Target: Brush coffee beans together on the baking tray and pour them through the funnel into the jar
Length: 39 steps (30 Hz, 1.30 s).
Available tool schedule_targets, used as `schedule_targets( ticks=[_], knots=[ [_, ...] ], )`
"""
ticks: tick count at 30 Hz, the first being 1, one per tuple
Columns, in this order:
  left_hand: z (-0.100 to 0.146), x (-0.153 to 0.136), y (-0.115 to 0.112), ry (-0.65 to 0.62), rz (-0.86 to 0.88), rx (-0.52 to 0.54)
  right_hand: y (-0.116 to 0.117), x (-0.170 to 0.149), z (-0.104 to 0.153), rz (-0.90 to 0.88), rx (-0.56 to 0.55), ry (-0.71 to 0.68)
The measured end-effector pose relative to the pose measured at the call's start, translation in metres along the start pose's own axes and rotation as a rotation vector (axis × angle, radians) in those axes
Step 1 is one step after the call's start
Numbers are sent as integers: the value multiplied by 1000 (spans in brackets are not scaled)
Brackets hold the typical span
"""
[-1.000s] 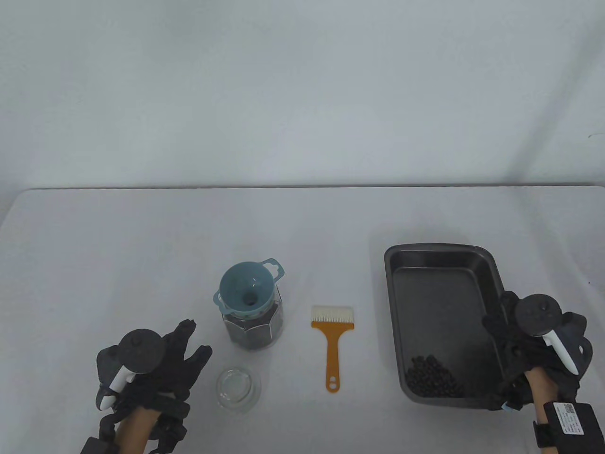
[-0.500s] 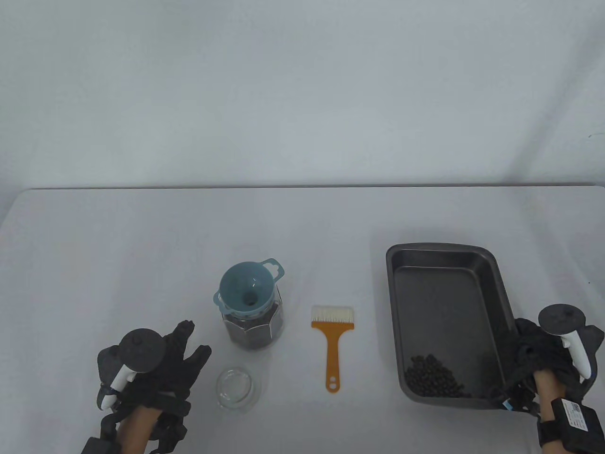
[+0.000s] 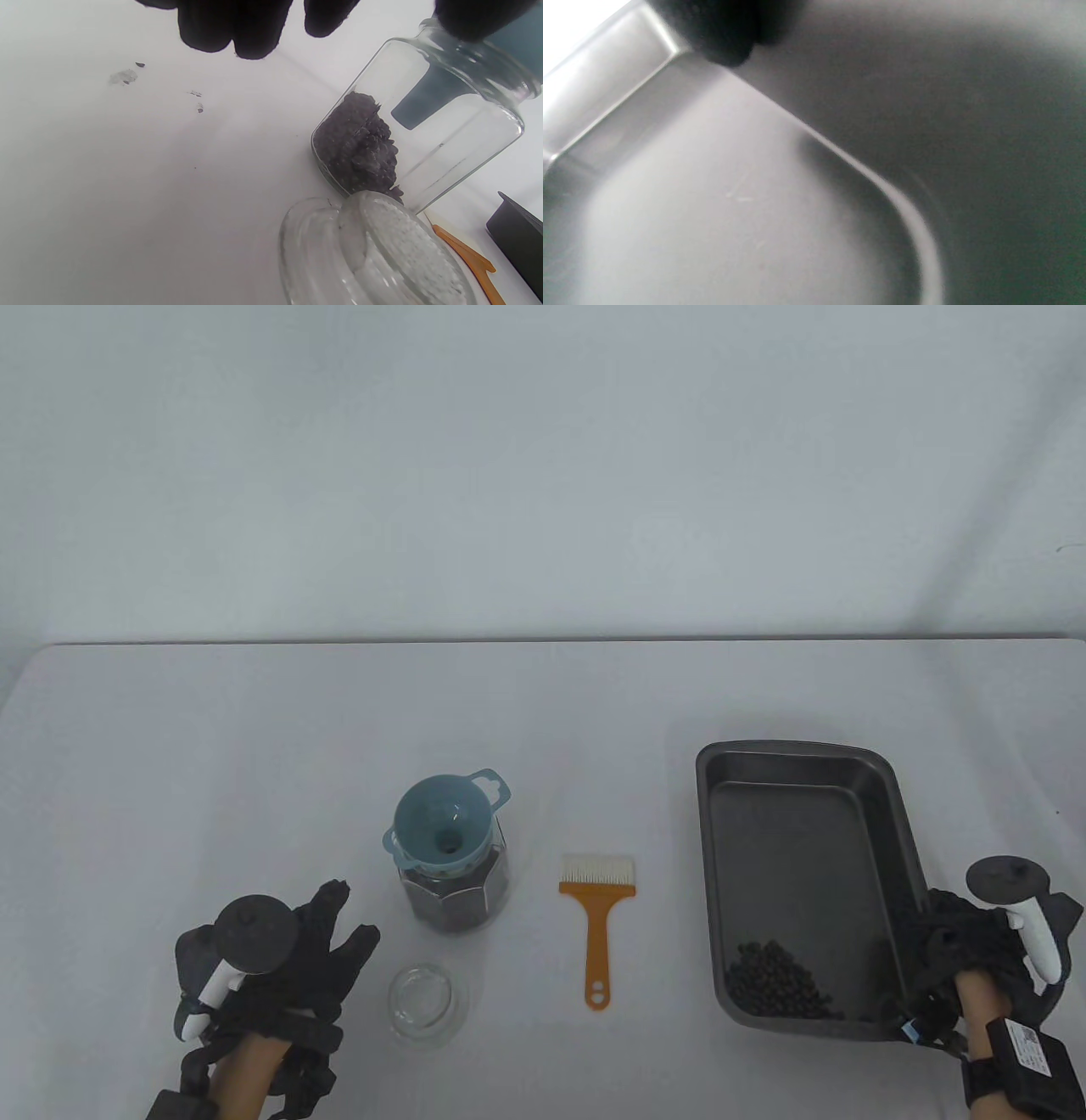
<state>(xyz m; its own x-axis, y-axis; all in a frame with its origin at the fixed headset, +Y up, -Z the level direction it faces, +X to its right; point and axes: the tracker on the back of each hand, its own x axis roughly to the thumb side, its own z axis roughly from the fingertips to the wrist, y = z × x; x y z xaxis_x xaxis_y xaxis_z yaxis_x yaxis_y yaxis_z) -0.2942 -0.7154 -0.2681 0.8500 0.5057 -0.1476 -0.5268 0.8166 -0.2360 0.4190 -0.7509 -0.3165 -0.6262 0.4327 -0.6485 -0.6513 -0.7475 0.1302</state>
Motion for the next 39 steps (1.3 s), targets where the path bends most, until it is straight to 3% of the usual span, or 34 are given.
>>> schedule_targets(
  ticks=[13,27,31,39],
  knots=[
    [0,1,0,1,1,-4,-1,-11,-1,-282,220,-93],
    [-1,0,0,-6,8,-4,-11,24,23,-273,181,-166],
    [0,0,0,-4,8,-9,-24,46,32,-318,173,-180],
    [0,0,0,-4,8,-16,-67,141,73,-320,63,-312]
  ],
)
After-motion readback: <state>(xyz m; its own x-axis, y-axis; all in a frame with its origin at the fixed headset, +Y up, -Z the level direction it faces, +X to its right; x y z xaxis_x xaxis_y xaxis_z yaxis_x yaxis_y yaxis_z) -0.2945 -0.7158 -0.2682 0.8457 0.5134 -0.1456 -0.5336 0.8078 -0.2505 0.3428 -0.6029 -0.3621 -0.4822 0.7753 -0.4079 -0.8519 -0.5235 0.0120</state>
